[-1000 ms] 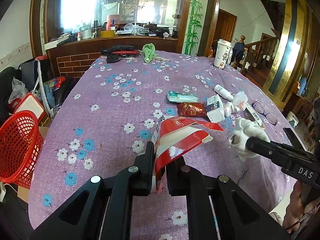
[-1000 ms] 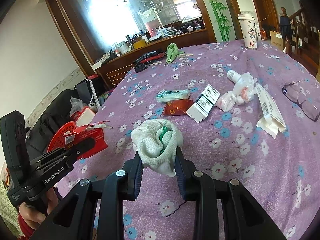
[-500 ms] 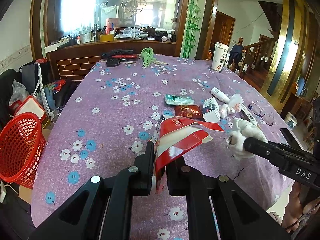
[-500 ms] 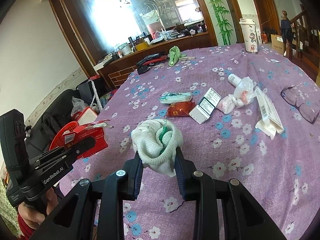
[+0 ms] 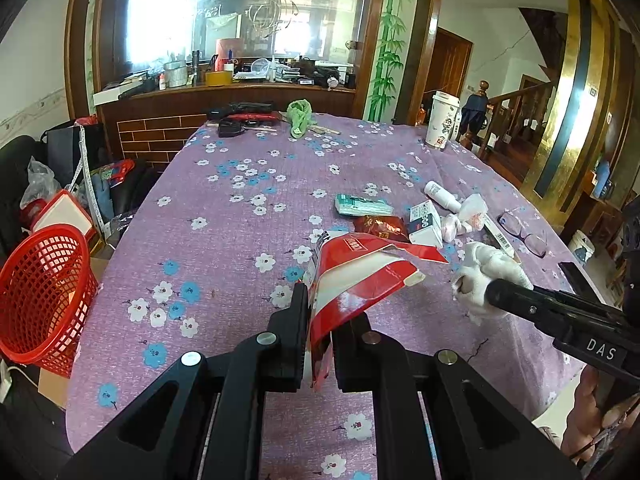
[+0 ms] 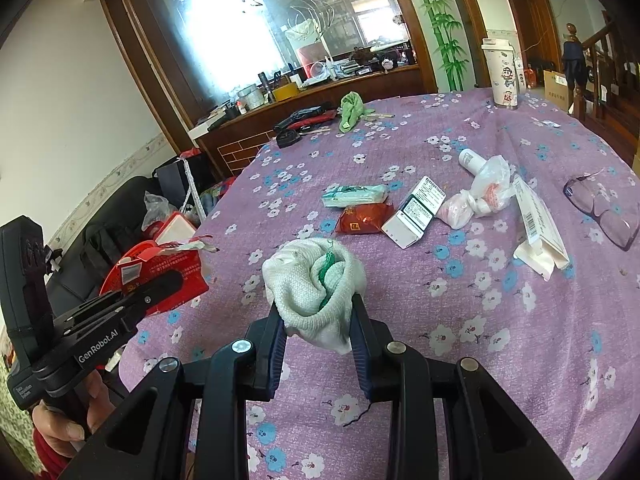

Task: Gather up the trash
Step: 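Carry the wrapper and tissue to the red basket and release both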

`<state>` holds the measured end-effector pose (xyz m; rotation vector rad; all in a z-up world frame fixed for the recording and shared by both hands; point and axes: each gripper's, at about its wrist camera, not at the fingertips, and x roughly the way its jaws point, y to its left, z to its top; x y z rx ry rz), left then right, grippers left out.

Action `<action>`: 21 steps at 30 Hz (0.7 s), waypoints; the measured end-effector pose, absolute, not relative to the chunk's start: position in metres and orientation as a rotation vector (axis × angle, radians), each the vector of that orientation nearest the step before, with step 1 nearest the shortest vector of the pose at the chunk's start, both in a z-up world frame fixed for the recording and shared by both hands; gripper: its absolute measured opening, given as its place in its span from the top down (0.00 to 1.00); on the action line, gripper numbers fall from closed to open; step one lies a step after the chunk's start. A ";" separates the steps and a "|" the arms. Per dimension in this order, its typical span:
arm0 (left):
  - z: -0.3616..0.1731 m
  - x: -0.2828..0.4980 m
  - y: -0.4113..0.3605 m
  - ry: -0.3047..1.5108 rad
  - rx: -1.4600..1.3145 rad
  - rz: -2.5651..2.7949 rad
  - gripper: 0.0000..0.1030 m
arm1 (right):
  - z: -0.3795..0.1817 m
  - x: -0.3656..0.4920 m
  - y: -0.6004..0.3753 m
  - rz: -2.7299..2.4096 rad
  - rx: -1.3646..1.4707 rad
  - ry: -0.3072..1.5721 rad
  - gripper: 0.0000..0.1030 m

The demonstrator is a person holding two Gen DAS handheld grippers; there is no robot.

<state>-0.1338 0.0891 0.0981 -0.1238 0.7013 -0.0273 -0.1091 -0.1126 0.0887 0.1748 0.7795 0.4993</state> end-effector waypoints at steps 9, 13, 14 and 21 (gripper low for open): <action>0.100 -0.137 0.099 0.689 -0.137 -0.016 0.90 | 0.089 -0.109 -0.105 0.504 0.163 0.785 0.70; 0.100 -0.140 0.105 0.681 -0.148 -0.010 0.90 | 0.091 -0.110 -0.100 0.508 0.150 0.783 0.70; 0.101 -0.141 0.108 0.678 -0.151 -0.007 0.90 | 0.091 -0.110 -0.098 0.509 0.146 0.784 0.70; 0.104 -0.148 0.131 0.655 -0.183 0.026 0.90 | 0.096 -0.106 -0.077 0.538 0.116 0.792 0.70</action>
